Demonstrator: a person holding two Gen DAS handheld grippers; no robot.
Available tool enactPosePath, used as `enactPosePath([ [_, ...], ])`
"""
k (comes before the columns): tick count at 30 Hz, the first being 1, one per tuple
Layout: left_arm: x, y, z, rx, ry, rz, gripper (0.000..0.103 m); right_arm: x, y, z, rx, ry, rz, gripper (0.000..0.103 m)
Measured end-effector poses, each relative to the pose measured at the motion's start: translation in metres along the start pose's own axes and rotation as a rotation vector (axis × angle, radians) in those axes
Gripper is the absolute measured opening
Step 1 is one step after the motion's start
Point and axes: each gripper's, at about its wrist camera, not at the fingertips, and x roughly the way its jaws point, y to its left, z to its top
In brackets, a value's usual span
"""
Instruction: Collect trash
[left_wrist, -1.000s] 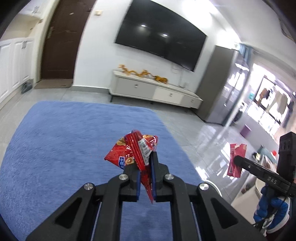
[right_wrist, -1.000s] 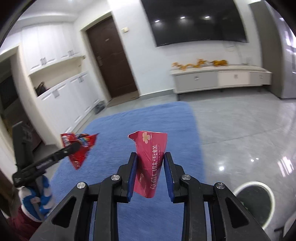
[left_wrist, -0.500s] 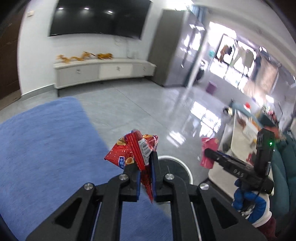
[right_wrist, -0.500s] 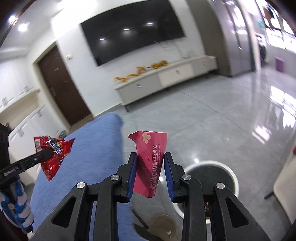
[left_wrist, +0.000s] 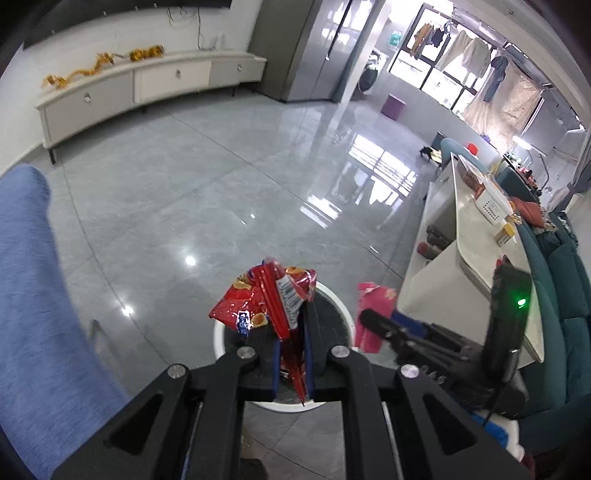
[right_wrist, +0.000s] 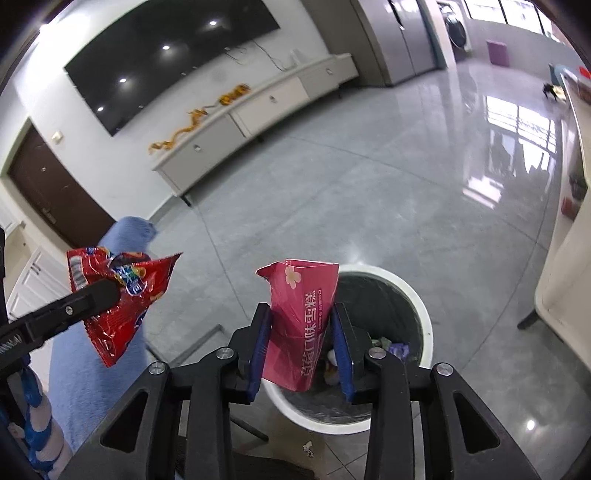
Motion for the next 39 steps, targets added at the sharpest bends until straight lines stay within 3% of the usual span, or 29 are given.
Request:
enactPosePath([
  [2,0.012,0.004,0.002,-0.012,0.023,-0.032,0.016,0.012,-0.010,-0.001,0.021,0.024,-0.024,0.038],
  [5,0.026,0.009,0.004,-0.042,0.044,-0.060,0.055,0.026,-0.024,-0.003,0.041,0.048,-0.050,0.042],
  [6,0.028,0.010,0.004,-0.042,0.042,-0.064,0.057,0.030,-0.027,-0.004,0.045,0.055,-0.060,0.043],
  [14,0.028,0.016,0.000,-0.049,0.056,-0.038,0.057,0.038,-0.039,-0.011,0.080,0.077,-0.091,0.047],
  [20,-0.001,0.024,-0.009,-0.042,-0.003,0.078,0.057,0.025,-0.023,-0.007,0.071,0.051,-0.095,0.048],
  [28,-0.077,0.057,-0.036,-0.070,-0.142,0.291,0.061,-0.009,0.061,-0.003,-0.093,-0.027,-0.023,0.054],
  [39,-0.189,0.127,-0.086,-0.227,-0.300,0.518,0.067,-0.051,0.180,-0.025,-0.336,-0.097,0.077,0.062],
])
